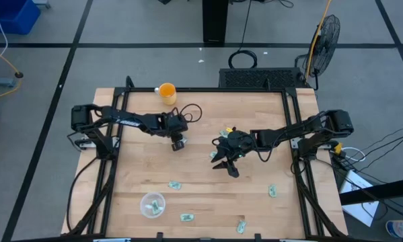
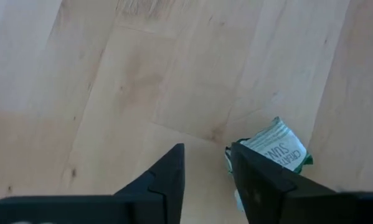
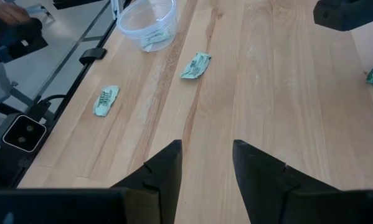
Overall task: Pick and place Stevia / Truvia into bins
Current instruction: Put the stevia packet into the transparent container
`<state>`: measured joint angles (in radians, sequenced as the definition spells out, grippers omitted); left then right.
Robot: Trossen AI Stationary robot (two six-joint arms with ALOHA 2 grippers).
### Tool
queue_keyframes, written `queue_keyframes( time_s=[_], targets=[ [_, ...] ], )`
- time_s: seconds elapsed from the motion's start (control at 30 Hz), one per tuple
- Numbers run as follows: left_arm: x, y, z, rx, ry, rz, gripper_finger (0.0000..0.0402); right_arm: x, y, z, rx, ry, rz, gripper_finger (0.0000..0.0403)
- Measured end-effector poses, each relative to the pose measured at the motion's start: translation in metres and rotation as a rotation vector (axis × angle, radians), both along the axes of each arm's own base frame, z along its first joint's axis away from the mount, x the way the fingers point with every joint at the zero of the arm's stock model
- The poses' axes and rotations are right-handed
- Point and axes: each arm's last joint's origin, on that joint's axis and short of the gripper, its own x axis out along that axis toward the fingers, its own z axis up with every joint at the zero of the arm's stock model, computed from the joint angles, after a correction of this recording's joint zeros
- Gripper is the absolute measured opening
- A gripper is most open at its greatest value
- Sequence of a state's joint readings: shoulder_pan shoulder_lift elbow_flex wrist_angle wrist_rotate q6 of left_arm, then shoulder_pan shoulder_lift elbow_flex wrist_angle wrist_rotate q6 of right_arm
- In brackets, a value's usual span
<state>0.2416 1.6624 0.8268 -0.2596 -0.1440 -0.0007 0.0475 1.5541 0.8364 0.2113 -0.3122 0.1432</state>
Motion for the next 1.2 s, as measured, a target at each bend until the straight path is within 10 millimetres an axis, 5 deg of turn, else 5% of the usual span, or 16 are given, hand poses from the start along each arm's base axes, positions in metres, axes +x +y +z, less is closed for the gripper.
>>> queue_keyframes(
  time_s=[1.2],
  targets=[
    [-0.0018,-0.0068,0.0009,-0.024,0.013,0.003,0.0108,-0.0001,0.0000,-0.0001,-0.008,-0.003,0.005,0.0134]
  ],
)
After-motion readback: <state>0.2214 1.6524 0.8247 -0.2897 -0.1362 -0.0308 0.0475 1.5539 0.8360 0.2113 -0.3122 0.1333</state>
